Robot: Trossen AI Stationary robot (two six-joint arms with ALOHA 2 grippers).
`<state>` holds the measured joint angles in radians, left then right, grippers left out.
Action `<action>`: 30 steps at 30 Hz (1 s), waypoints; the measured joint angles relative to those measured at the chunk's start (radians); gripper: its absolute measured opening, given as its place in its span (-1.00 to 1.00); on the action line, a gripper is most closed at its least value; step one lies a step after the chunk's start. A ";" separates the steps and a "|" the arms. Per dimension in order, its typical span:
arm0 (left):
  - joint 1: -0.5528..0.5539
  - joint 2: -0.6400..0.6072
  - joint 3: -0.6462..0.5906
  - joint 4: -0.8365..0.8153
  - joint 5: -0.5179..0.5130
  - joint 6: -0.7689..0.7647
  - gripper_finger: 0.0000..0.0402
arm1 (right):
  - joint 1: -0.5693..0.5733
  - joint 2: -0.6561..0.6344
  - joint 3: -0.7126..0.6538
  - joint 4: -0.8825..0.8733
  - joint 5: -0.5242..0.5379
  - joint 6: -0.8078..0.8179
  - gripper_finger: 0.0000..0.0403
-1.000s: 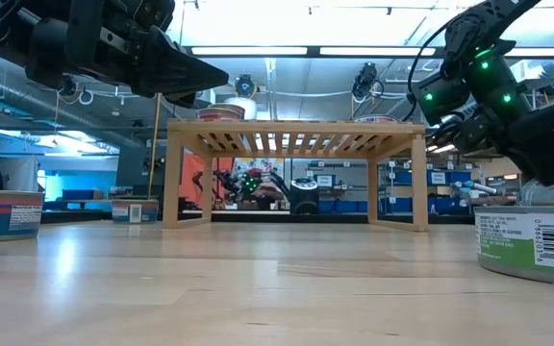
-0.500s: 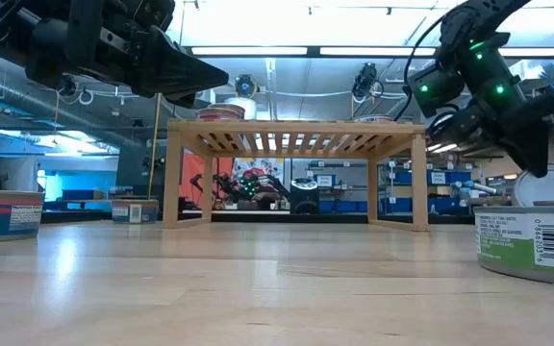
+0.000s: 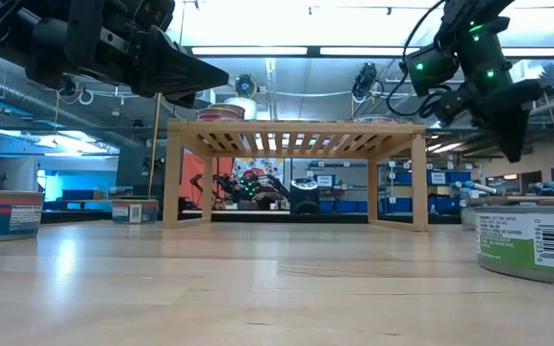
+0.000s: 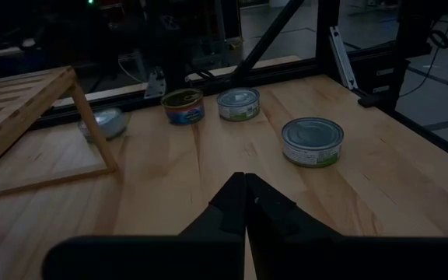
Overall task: Stack canned seafood by type on shelf
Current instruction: Stack the green tuna can on top of the other green tuna can on the shelf
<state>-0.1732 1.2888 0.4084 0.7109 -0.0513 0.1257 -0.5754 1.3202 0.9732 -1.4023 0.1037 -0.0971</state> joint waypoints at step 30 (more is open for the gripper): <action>0.000 0.000 0.000 0.000 0.000 0.000 -0.96 | -0.298 0.003 -0.262 0.451 -0.051 0.400 -0.97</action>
<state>-0.1730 1.2888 0.4084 0.7113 -0.0514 0.1257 -0.8736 1.3228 0.7111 -0.9516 0.0524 0.3027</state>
